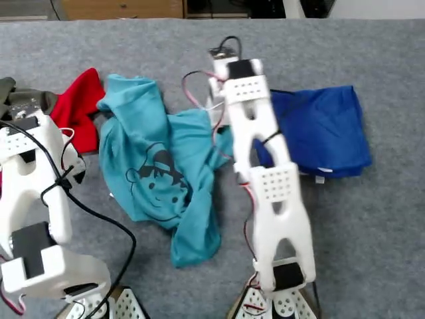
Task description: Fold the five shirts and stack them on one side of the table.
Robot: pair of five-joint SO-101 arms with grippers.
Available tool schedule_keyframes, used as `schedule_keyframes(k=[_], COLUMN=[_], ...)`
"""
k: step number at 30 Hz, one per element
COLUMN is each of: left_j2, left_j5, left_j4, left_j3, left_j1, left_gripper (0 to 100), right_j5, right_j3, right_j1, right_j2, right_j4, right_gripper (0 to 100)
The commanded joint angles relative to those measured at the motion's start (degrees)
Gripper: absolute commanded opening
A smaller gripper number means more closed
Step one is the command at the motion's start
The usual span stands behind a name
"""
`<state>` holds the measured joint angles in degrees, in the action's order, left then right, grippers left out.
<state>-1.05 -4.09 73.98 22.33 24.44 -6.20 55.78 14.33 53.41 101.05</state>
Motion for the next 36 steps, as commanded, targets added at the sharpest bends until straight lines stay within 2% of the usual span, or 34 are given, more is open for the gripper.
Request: schedule_keyframes(k=[1,9,14,21,27,36], left_j2=[0.7,1.8,1.9,1.9,1.4,1.2], left_j5=[0.1,0.4,0.4,0.6,7.2,7.1], left_j4=[-0.5,-0.4,-0.4,-0.5,-0.6,-0.5], left_j3=[-0.6,0.0,0.0,0.9,7.4,7.9], left_j1=[-0.7,-9.1,-14.2,-15.0,-19.7,-26.9], left_gripper=[12,12,12,12,12,12], right_j5=[2.5,9.0,14.2,19.0,18.6,18.5], right_j3=[-11.7,-21.8,-23.3,-23.6,-23.7,-23.7], right_j1=[-4.3,-15.9,-26.4,-39.4,-42.4,-42.0], right_j2=[-16.7,-35.4,-37.1,-37.1,-37.1,-35.4], right_j4=[1.1,1.1,0.9,-6.0,-11.2,-12.4], right_gripper=[0.1,0.1,0.1,0.1,0.1,0.1])
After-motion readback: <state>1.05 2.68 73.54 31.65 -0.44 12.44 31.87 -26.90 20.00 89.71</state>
